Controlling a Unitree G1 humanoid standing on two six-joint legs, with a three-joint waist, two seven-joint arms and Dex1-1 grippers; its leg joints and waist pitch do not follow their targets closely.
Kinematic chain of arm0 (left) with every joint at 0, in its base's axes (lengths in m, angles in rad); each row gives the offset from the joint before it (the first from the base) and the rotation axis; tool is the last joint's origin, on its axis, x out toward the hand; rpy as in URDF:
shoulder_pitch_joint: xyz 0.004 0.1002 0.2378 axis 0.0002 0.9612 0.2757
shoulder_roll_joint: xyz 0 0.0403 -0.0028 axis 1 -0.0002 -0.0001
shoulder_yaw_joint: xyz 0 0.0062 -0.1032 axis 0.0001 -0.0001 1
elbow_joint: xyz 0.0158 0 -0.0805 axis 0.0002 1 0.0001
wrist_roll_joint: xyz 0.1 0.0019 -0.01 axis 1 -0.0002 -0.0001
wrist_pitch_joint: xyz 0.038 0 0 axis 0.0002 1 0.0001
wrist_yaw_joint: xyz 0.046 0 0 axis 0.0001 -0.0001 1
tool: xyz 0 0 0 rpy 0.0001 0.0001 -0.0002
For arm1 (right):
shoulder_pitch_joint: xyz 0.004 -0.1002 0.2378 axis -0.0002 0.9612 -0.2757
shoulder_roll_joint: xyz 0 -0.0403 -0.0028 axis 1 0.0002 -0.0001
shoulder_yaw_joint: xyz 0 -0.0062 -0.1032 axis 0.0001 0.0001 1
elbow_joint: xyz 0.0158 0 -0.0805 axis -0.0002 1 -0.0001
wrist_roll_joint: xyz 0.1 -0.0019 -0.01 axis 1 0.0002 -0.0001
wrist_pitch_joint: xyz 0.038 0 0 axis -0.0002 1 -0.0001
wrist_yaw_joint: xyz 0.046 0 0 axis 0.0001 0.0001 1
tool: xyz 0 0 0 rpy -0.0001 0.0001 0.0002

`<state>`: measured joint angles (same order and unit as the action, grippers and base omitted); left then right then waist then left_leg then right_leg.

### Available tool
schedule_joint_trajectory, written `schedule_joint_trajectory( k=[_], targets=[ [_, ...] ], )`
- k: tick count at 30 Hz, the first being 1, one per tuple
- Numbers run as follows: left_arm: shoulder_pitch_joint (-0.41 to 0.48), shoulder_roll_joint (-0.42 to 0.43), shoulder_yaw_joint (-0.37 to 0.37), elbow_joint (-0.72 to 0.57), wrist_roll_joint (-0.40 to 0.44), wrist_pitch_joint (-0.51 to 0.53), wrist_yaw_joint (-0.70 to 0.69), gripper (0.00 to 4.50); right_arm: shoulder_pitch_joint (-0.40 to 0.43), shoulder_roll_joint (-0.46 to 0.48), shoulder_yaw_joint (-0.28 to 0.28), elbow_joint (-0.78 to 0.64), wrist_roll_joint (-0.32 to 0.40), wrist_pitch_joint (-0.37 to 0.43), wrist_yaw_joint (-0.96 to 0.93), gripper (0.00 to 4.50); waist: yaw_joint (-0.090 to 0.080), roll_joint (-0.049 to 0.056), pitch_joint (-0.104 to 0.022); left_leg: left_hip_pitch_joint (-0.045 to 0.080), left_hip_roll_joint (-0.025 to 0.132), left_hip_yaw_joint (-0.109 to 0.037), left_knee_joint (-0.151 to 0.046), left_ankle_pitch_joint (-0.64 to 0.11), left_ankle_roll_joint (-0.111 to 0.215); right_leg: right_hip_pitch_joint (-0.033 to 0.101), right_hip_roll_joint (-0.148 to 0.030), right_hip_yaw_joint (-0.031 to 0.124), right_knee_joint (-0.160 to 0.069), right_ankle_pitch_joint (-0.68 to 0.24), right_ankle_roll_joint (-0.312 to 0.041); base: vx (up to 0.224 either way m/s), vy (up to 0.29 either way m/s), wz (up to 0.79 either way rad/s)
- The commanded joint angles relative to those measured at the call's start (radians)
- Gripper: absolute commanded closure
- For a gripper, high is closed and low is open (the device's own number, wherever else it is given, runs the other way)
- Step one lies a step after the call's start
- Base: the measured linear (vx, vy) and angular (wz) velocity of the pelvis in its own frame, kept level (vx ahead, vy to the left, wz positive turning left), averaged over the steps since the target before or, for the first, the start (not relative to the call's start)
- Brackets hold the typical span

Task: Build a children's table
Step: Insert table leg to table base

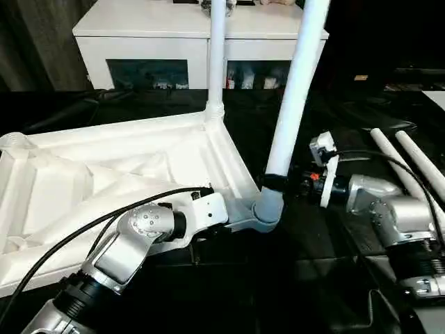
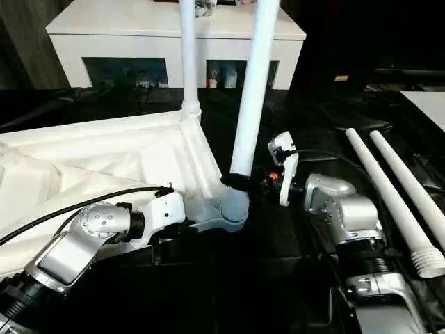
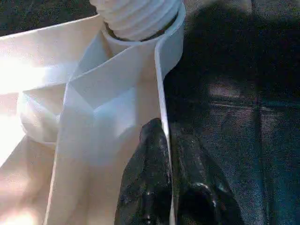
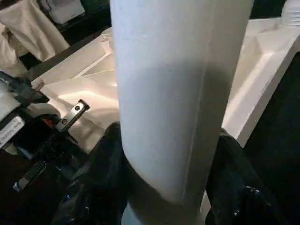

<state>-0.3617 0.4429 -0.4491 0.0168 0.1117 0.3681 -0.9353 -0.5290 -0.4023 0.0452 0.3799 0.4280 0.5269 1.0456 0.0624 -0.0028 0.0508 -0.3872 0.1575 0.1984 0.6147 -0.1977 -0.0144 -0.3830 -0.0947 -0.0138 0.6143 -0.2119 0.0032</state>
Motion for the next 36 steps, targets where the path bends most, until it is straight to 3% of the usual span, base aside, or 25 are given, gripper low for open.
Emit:
schedule_joint_trajectory(
  k=[1, 10, 15, 23, 24, 25, 26, 30, 34, 36],
  targets=[
    [-0.017, 0.003, -0.027, 0.014, 0.019, -0.026, -0.004, 4.5, 0.013, 0.007, 0.009, 0.021, -0.01, -0.01, -0.009, 2.67, -0.006, -0.006, -0.058, 0.032, 0.069, -0.029, -0.094, -0.211, -0.01, 0.016, -0.048, 0.023, -0.066, -0.141, -0.221, 0.0, 0.0, 0.0],
    [-0.02, -0.001, -0.018, 0.019, 0.017, -0.032, 0.005, 4.5, 0.047, 0.06, -0.004, 0.066, -0.033, -0.066, -0.063, 2.67, -0.012, -0.007, -0.054, 0.034, 0.07, -0.032, -0.101, -0.277, -0.037, 0.012, -0.049, 0.023, -0.074, -0.218, -0.202, 0.0, 0.0, 0.0],
    [-0.015, -0.011, -0.003, 0.017, 0.012, -0.024, 0.028, 4.5, 0.131, 0.079, -0.044, 0.023, -0.028, -0.121, -0.111, 2.67, -0.013, -0.004, -0.051, 0.038, 0.071, -0.035, -0.107, -0.339, -0.058, 0.004, -0.049, 0.025, -0.082, -0.282, -0.17, 0.0, 0.0, 0.0],
    [-0.023, -0.023, 0.019, 0.033, 0.006, -0.02, 0.054, 4.5, 0.256, 0.127, -0.11, -0.076, 0.0, -0.19, -0.178, 2.67, -0.011, 0.003, -0.05, 0.044, 0.07, -0.036, -0.112, -0.388, -0.072, -0.006, -0.047, 0.028, -0.092, -0.294, -0.148, 0.0, 0.0, 0.0],
    [-0.027, -0.027, 0.023, 0.039, 0.006, -0.022, 0.061, 4.5, 0.277, 0.138, -0.119, -0.089, 0.002, -0.213, -0.19, 2.67, -0.011, 0.008, -0.05, 0.045, 0.07, -0.037, -0.113, -0.398, -0.074, -0.006, -0.048, 0.028, -0.093, -0.302, -0.148, 0.0, 0.0, 0.0],
    [-0.027, -0.027, 0.023, 0.039, 0.006, -0.022, 0.061, 4.5, 0.277, 0.138, -0.119, -0.089, 0.002, -0.213, -0.19, 2.67, -0.013, 0.004, -0.05, 0.041, 0.069, -0.038, -0.114, -0.404, -0.074, -0.004, -0.048, 0.027, -0.094, -0.313, -0.143, 0.0, 0.0, 0.0],
    [-0.03, -0.031, 0.027, 0.044, 0.006, -0.022, 0.069, 4.5, 0.307, 0.149, -0.119, -0.109, -0.008, -0.255, -0.206, 2.67, -0.013, 0.005, -0.05, 0.041, 0.07, -0.038, -0.115, -0.403, -0.073, -0.004, -0.047, 0.027, -0.094, -0.315, -0.14, 0.0, 0.0, 0.0],
    [-0.034, -0.036, 0.031, 0.047, 0.006, -0.022, 0.076, 4.5, 0.353, 0.161, -0.116, -0.157, -0.028, -0.298, -0.23, 2.67, -0.012, 0.007, -0.046, 0.041, 0.07, -0.041, -0.119, -0.433, -0.078, -0.006, -0.048, 0.029, -0.099, -0.349, -0.13, 0.0, 0.0, 0.0],
    [-0.035, -0.037, 0.033, 0.048, 0.008, -0.021, 0.079, 4.5, 0.387, 0.119, -0.048, -0.193, -0.113, -0.35, -0.223, 2.67, -0.012, 0.007, -0.046, 0.043, 0.071, -0.042, -0.12, -0.441, -0.082, -0.009, -0.048, 0.028, -0.102, -0.37, -0.117, 0.0, 0.0, 0.0],
    [-0.035, -0.036, 0.033, 0.046, 0.008, -0.02, 0.077, 4.5, 0.387, 0.111, -0.04, -0.203, -0.11, -0.33, -0.218, 2.67, -0.013, 0.007, -0.046, 0.04, 0.071, -0.041, -0.122, -0.421, -0.076, -0.005, -0.047, 0.029, -0.1, -0.338, -0.119, 0.0, 0.0, 0.0]
  ],
)
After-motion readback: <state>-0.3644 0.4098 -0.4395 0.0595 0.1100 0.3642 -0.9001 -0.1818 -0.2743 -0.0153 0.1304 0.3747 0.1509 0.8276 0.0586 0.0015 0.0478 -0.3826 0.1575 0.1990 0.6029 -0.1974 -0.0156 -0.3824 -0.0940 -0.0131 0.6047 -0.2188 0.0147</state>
